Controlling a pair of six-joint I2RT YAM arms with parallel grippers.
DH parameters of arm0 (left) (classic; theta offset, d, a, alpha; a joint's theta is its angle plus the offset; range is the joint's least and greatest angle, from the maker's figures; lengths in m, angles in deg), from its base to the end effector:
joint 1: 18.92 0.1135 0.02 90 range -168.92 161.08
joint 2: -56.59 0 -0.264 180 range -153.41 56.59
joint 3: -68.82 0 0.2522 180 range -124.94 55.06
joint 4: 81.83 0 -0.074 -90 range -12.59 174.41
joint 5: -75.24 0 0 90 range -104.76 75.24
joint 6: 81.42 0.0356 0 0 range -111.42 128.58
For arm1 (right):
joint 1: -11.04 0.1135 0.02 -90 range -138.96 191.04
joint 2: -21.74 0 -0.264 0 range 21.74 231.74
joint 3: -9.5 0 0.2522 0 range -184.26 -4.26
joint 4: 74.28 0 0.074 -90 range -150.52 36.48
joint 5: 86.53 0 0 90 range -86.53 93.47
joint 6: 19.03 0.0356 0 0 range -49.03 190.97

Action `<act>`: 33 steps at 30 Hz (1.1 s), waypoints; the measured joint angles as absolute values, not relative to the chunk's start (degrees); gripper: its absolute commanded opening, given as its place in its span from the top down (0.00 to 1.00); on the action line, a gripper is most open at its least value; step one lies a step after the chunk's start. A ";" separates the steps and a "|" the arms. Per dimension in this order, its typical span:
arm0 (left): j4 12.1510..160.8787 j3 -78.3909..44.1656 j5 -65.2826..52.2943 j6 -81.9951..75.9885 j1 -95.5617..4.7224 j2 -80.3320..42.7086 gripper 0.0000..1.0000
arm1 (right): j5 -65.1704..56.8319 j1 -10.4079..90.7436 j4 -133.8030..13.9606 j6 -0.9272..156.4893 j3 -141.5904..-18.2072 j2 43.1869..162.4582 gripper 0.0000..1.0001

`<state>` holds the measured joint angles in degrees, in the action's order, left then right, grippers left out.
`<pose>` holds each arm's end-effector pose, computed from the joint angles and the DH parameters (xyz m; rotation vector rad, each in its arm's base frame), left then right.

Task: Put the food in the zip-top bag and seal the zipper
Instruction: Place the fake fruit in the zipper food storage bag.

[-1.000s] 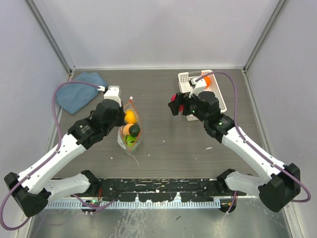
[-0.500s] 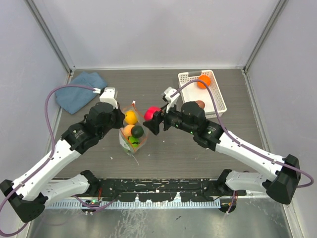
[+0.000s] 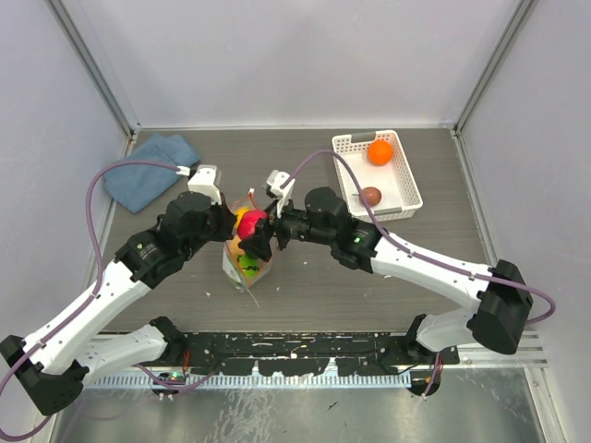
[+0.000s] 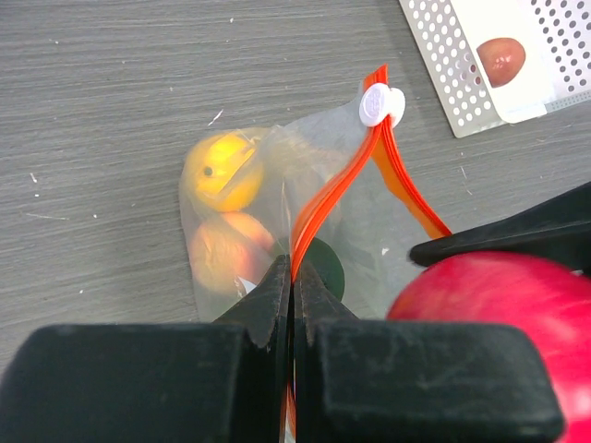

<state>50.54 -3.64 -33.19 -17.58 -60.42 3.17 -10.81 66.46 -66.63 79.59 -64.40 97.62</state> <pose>0.1540 -0.1212 0.3562 0.0781 2.0647 -0.4028 0.1713 0.2640 0.3427 -0.9091 1.6107 1.0190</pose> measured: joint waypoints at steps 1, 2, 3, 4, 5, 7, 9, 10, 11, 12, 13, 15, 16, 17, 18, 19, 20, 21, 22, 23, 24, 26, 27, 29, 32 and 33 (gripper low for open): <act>50.61 -3.64 -32.95 -17.58 -60.42 3.17 1.00 | -11.49 66.61 -66.65 79.46 -64.75 98.56 0.38; 50.70 -3.62 -32.73 -17.62 -60.42 3.17 1.00 | -12.19 66.77 -66.76 79.26 -65.04 99.54 0.37; 50.76 -3.62 -32.60 -17.62 -60.42 3.17 1.00 | -12.54 66.85 -66.82 79.02 -65.15 100.22 0.37; 50.78 -3.62 -32.45 -17.64 -60.42 3.17 1.00 | -12.74 66.87 -66.95 78.82 -65.19 100.74 0.37; 50.81 -3.62 -32.40 -17.66 -60.42 3.17 1.00 | -12.76 66.96 -67.04 78.56 -65.26 101.46 0.37; 50.89 -3.55 -32.34 -17.73 -60.42 3.19 1.00 | -12.60 67.05 -67.39 78.19 -65.34 102.69 0.37; 51.07 -3.33 -32.32 -17.75 -60.42 3.38 1.00 | -12.10 67.07 -67.78 77.82 -65.32 103.76 0.37; 51.18 -3.18 -32.27 -17.77 -60.42 3.54 1.00 | -11.62 67.07 -68.05 77.62 -65.32 104.26 0.37; 51.18 -3.09 -32.27 -17.77 -60.42 3.69 1.00 | -11.07 67.07 -68.29 77.36 -65.32 104.72 0.37; 51.22 -3.01 -32.25 -17.77 -60.42 3.84 1.00 | -10.11 67.07 -68.64 77.16 -65.32 105.14 0.37; 51.24 -2.90 -32.25 -17.75 -60.42 4.02 1.00 | -9.09 67.07 -68.96 77.08 -65.32 105.51 0.37; 51.35 -2.74 -32.08 -17.77 -60.33 4.26 1.00 | -6.88 67.07 -69.77 77.08 -65.10 105.99 0.36; 51.37 -2.74 -31.90 -17.79 -60.31 4.32 1.00 | -5.74 67.07 -70.10 77.10 -64.99 106.14 0.36; 51.44 -2.74 -31.81 -17.77 -60.28 4.35 1.00 | -4.84 67.07 -70.47 77.12 -64.78 106.23 0.36; 51.48 -2.74 -31.66 -17.77 -60.24 4.35 1.00 | -4.04 67.07 -70.78 77.21 -64.64 106.27 0.36; 51.55 -2.74 -31.53 -17.75 -60.15 4.35 1.00 | -3.42 67.07 -71.08 77.38 -64.56 106.40 0.36; 51.57 -2.74 -31.49 -17.75 -60.09 4.35 1.00 | -2.88 67.07 -71.39 77.62 -64.49 106.56 0.36; 51.59 -2.74 -31.46 -17.75 -60.00 4.35 1.00 | -2.48 67.07 -71.72 78.06 -64.45 106.75 0.36; 51.59 -2.74 -31.51 -17.71 -59.89 4.35 1.00 | -1.98 67.07 -72.09 78.67 -64.45 107.04 0.36; 51.59 -2.72 -31.51 -17.71 -59.76 4.35 1.00 | -1.48 67.07 -72.46 79.26 -64.45 107.43 0.36; 51.57 -2.68 -31.53 -17.71 -59.63 4.35 1.00 | -0.95 67.07 -72.75 80.00 -64.45 107.87 0.35; 51.61 -2.57 -31.53 -17.68 -59.50 4.37 1.00 | 0.12 67.07 -73.12 81.42 -64.45 108.79 0.34; 51.61 -2.48 -31.46 -17.71 -59.50 4.37 1.00 | 0.66 67.05 -73.36 82.12 -64.45 109.31 0.33; 51.66 -2.33 -30.83 -17.75 -59.56 4.41 1.00 | 1.17 66.87 -74.10 83.39 -64.45 110.54 0.31; 51.83 -2.11 -29.39 -17.82 -59.85 4.37 1.00 | 1.30 66.81 -75.48 85.25 -64.47 112.31 0.27; 51.86 -2.09 -29.02 -17.84 -59.89 4.35 1.00 | 1.32 66.81 -75.72 85.86 -64.51 112.74 0.25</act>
